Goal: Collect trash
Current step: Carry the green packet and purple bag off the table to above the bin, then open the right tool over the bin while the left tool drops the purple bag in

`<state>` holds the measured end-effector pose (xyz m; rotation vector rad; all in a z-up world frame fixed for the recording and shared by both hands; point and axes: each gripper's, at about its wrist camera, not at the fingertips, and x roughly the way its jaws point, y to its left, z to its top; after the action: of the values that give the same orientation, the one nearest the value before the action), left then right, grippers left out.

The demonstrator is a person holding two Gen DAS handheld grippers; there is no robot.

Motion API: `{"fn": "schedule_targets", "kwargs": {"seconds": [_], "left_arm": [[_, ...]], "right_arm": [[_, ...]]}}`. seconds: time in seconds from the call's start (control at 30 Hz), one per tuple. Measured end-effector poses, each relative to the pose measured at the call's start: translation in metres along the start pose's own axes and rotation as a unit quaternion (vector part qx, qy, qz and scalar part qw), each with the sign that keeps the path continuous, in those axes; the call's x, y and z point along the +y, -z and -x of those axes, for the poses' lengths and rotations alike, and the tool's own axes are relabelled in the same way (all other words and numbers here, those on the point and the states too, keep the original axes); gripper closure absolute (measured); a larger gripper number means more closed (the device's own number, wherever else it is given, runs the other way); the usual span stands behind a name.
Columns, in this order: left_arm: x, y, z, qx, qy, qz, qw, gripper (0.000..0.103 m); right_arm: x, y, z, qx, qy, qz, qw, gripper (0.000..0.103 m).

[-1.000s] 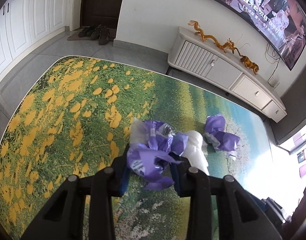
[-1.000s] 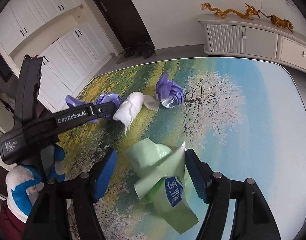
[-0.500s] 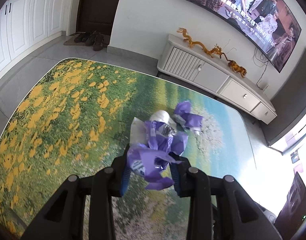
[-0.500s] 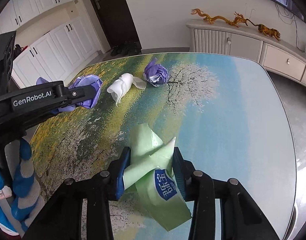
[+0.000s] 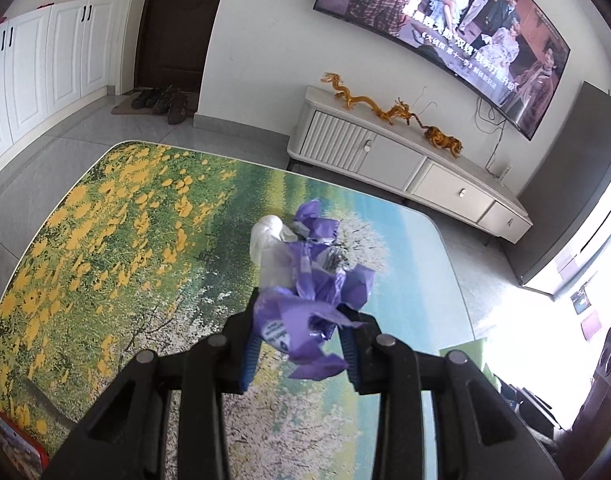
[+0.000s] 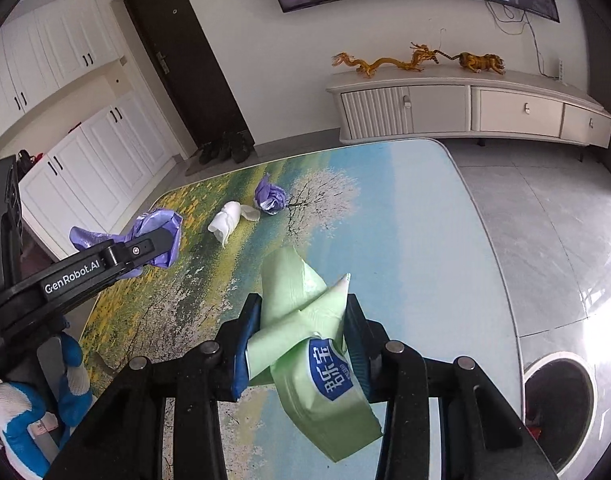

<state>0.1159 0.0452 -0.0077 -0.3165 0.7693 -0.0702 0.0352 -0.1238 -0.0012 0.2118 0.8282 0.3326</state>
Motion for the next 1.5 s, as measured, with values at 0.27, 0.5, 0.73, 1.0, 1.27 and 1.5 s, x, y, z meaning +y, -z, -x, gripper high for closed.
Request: {"fn": "schedule_targets", "kwargs": {"seconds": [0.27, 0.5, 0.73, 1.0, 1.27, 1.5], "left_arm": [[-0.037, 0.012, 0.021, -0.005, 0.029, -0.030, 0.9991, 0.071], [-0.100, 0.032, 0.023, 0.020, 0.082, -0.082, 0.9930, 0.071], [-0.174, 0.064, 0.008, 0.067, 0.131, -0.142, 0.9789, 0.070], [-0.259, 0.112, -0.025, 0.131, 0.174, -0.217, 0.9516, 0.070], [-0.320, 0.162, -0.068, 0.197, 0.202, -0.254, 0.9250, 0.067], [-0.347, 0.183, -0.096, 0.255, 0.238, -0.249, 0.9035, 0.050]], "right_arm": [[-0.042, 0.002, 0.053, -0.041, 0.039, -0.053, 0.997, 0.065], [-0.106, 0.016, 0.101, -0.072, 0.097, -0.111, 0.987, 0.065], [-0.177, 0.044, 0.134, -0.081, 0.150, -0.176, 0.970, 0.065], [-0.253, 0.087, 0.137, -0.058, 0.180, -0.257, 0.948, 0.064], [-0.314, 0.129, 0.120, -0.022, 0.196, -0.321, 0.926, 0.061], [-0.343, 0.153, 0.111, -0.003, 0.206, -0.359, 0.910, 0.051]]}}
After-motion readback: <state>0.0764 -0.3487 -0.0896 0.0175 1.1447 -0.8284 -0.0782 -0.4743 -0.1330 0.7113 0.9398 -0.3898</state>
